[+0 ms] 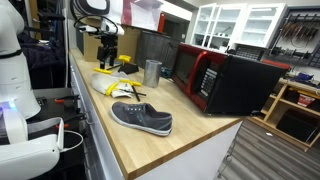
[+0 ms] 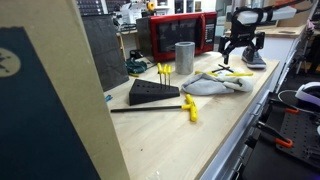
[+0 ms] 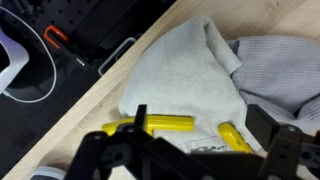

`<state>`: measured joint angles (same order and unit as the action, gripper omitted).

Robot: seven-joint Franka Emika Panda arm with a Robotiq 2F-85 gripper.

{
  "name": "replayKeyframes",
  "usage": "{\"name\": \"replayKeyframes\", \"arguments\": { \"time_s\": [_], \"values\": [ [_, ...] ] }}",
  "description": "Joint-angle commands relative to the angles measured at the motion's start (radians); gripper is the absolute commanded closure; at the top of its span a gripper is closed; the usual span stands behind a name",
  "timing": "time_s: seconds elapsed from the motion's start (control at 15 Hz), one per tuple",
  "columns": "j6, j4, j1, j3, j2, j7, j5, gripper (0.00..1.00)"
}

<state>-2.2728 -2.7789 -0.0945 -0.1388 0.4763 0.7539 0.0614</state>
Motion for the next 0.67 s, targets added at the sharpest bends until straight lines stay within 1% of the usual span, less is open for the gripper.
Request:
{"name": "replayKeyframes", "arguments": {
  "time_s": [0.0, 0.33, 0.6],
  "values": [
    [-0.051, 0.001, -0.038, 0.021, -0.035, 0.029, -0.013, 0.0],
    [-0.084, 0.001, -0.094, 0.054, -0.095, 0.027, -0.036, 0.0],
    [-0.114, 0.001, -0.124, 0.074, -0.15, 0.036, -0.065, 0.0]
  ]
}}
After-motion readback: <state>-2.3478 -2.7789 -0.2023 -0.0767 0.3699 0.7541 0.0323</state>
